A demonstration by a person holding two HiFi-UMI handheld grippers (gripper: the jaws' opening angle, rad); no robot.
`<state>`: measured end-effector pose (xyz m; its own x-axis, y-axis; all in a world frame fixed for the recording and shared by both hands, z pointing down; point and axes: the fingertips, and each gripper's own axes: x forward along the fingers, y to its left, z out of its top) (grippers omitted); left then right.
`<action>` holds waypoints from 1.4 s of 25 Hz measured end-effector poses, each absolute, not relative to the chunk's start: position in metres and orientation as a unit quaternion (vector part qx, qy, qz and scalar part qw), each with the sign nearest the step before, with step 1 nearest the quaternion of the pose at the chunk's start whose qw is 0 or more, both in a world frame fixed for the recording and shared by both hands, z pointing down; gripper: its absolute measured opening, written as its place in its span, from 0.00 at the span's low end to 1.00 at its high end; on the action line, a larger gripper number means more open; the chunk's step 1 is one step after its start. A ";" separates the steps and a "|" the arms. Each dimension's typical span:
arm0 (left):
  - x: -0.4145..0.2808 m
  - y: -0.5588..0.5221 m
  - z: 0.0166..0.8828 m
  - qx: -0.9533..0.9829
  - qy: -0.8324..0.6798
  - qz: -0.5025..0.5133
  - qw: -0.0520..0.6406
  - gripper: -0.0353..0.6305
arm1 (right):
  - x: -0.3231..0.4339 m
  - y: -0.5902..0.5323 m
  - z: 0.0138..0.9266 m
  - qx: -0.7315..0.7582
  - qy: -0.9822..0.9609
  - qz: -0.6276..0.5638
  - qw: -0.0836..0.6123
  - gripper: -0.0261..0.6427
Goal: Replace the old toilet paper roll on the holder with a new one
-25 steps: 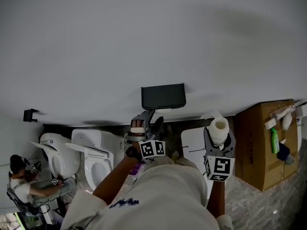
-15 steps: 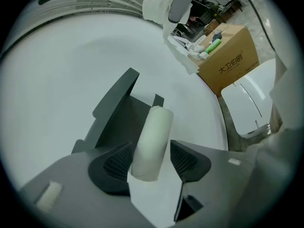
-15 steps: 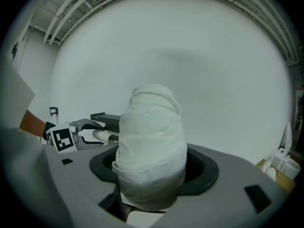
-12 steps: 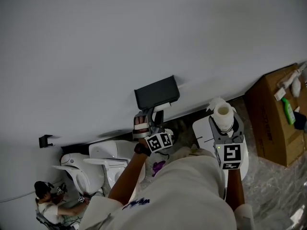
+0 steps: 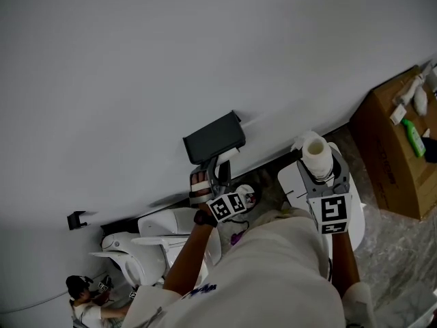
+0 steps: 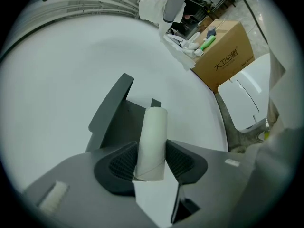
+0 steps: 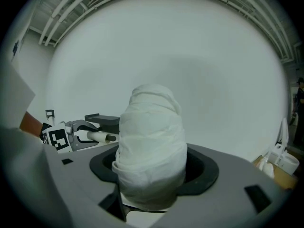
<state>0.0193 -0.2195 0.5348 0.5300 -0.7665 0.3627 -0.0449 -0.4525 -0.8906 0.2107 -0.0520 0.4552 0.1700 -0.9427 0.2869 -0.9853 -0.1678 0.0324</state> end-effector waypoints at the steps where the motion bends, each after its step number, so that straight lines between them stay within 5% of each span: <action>1: 0.019 -0.220 0.535 -0.751 0.270 -0.403 0.448 0.34 | 0.211 -0.052 0.455 0.757 -0.637 0.101 0.104 0.49; 35: 0.055 -0.212 0.532 -0.759 0.244 -0.388 0.462 0.33 | 0.213 -0.059 0.461 0.754 -0.641 0.103 0.103 0.49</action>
<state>0.0554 -0.2120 0.5324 0.5803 -0.7290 0.3629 -0.0130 -0.4539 -0.8910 0.2126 -0.0587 0.4606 0.1576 -0.9448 0.2872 -0.9872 -0.1577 0.0227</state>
